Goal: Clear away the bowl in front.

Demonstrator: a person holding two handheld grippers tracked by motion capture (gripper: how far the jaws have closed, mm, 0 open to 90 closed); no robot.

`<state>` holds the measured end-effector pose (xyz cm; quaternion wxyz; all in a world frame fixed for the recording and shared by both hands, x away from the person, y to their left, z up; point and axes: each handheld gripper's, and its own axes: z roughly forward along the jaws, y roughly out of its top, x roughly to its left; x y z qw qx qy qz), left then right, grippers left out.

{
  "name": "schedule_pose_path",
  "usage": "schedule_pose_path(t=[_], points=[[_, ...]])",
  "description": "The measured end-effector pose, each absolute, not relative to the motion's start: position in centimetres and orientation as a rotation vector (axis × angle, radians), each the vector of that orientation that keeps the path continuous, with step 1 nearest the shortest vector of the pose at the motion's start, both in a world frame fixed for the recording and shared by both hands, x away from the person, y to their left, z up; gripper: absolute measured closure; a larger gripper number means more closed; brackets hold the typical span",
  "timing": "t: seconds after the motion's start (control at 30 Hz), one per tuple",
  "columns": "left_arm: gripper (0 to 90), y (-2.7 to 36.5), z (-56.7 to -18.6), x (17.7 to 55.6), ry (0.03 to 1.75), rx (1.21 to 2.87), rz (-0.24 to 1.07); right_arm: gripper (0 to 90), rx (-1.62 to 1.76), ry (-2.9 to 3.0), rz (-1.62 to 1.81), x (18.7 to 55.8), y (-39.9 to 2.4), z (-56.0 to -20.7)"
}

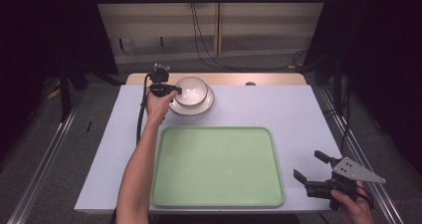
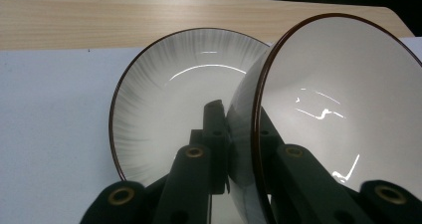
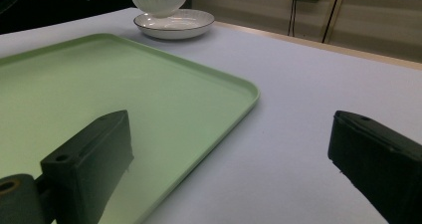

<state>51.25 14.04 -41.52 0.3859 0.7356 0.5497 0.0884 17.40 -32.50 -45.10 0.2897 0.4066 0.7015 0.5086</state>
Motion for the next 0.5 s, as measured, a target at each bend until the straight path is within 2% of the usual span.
schedule_pose_path(t=[0.5], points=[[82.3, 13.4, -39.8, 49.9, 1.332, 1.877, 0.194, 3.1, 1.077, 1.839, 1.363, 17.3, -32.6, -44.9]])
